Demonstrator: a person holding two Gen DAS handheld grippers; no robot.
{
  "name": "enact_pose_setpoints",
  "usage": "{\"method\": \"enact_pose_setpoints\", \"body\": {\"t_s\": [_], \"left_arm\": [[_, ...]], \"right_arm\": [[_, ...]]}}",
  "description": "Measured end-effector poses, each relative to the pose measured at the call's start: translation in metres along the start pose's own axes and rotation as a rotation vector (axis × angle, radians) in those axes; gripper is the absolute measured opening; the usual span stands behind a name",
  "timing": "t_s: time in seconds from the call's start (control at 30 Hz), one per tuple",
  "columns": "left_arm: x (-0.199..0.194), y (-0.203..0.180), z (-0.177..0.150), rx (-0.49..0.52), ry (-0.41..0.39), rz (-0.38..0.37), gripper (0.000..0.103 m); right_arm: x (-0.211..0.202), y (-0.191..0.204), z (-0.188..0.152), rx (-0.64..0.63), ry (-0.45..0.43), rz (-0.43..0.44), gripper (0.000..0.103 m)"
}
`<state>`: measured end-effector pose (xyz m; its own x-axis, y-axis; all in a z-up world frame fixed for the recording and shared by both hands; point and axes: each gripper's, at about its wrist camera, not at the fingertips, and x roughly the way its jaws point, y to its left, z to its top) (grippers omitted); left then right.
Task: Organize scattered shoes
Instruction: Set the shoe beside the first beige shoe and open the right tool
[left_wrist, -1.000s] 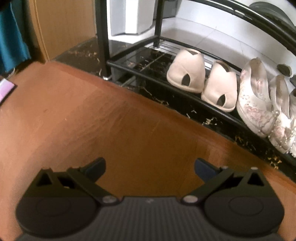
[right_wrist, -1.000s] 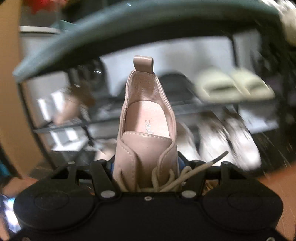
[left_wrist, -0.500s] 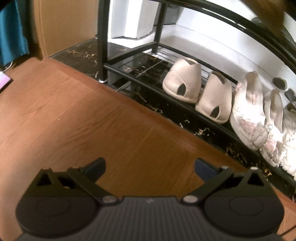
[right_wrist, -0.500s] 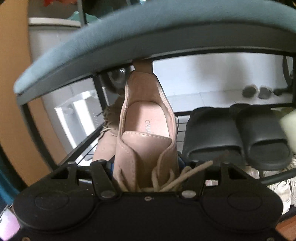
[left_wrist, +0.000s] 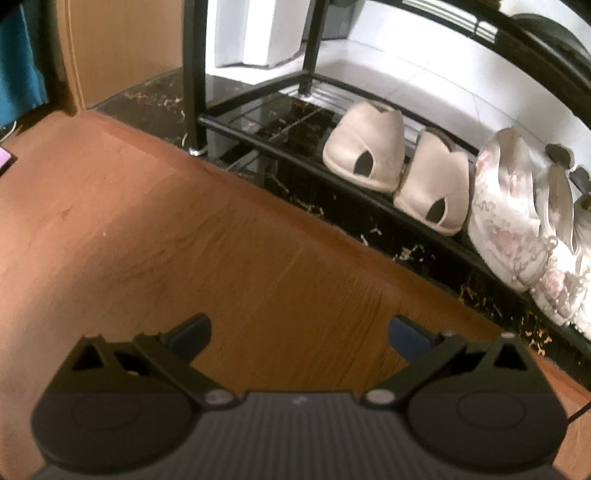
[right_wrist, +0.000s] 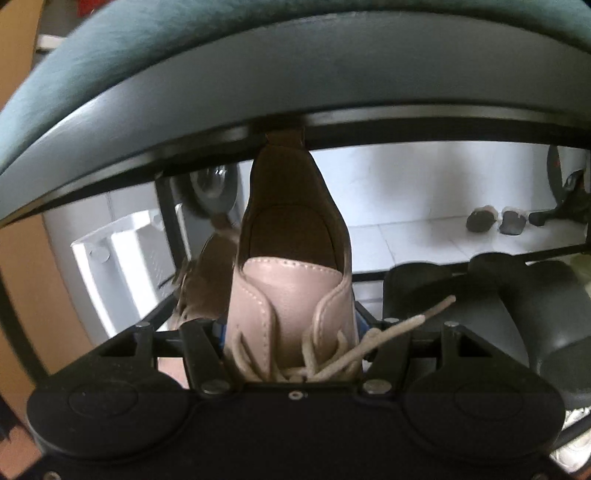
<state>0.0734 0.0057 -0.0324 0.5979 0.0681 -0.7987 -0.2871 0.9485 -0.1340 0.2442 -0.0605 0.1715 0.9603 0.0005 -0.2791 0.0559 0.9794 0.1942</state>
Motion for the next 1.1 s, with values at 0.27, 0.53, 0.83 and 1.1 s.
{"method": "enact_pose_setpoints", "body": {"t_s": [0.27,0.53,0.83,1.1], "left_arm": [[-0.001,-0.004,-0.001,0.023,-0.021,-0.004,0.102],[0.004,-0.003,-0.001,0.025,-0.008,-0.006,0.102],[0.009,-0.005,-0.002,0.04,0.005,-0.002,0.102],[0.007,-0.004,-0.002,0.036,0.01,-0.009,0.102]], "right_arm": [[0.017,-0.005,0.001,0.036,-0.096,-0.004,0.061],[0.032,-0.006,0.01,0.003,-0.059,-0.012,0.062],[0.031,0.004,-0.002,-0.059,-0.065,0.02,0.086],[0.005,-0.029,-0.018,0.015,0.041,0.05,0.099]]}}
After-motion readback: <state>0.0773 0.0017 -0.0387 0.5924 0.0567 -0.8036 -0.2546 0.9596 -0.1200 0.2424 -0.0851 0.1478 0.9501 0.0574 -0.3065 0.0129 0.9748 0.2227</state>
